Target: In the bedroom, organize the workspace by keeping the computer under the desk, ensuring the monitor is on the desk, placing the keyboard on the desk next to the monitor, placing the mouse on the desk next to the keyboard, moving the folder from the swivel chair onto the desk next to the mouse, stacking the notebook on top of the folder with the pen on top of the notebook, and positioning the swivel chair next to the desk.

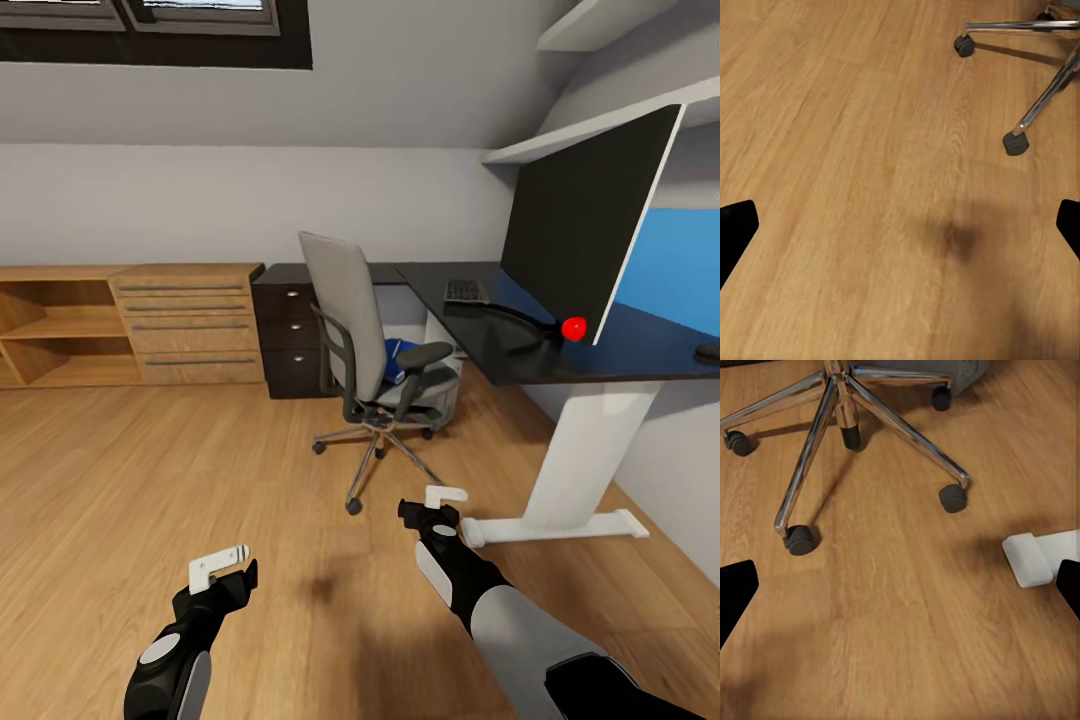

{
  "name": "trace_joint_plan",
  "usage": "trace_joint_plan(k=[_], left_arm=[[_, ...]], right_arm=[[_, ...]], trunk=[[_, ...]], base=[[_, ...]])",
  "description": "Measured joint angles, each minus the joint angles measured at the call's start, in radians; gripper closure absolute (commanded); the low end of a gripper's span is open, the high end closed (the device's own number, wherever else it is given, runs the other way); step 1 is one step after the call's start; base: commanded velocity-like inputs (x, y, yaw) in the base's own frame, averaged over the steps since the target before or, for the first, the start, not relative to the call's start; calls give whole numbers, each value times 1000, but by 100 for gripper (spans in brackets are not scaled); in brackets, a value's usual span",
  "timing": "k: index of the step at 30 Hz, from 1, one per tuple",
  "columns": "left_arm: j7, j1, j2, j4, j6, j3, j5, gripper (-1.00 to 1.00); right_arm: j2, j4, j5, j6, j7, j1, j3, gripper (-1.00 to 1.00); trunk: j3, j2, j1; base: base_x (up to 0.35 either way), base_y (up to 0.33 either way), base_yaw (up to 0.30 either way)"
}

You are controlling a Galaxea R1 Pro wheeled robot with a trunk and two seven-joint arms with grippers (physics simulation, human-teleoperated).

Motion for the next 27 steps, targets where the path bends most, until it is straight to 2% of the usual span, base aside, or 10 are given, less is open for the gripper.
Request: trace_joint_plan(k=[9,15,17,19,23,27], left_arm=[[-1,0,0,3,0,2,-2,-100],[-1,0,0,19,-1,3,-4,-100],[-1,0,0,21,-2,3,-4,-100],[-1,0,0,21,-2,2,-4,-100],[-1,0,0,21,-2,2,-4,-100],[-1,0,0,20,-2,3,-4,-100]], right_arm=[[0,0,3,-2,-3,0,-1,-100],[0,26,12,-103,-1,2,-1,-100],[0,73,12,-175,-2,1,-1,-100],[0,84,17,-195,-2,0,-2,-100],[-3,101,18,-203,-3,-10,-6,-100],[-27,120,19,-187,-4,-66,-7,-100]], trunk=[[2,0,0],[2,0,-1],[2,0,0],[2,0,0],[2,0,0],[2,0,0]], base=[[50,0,-5],[303,0,0],[154,0,0],[69,0,0],[23,0,0],[43,0,0]])
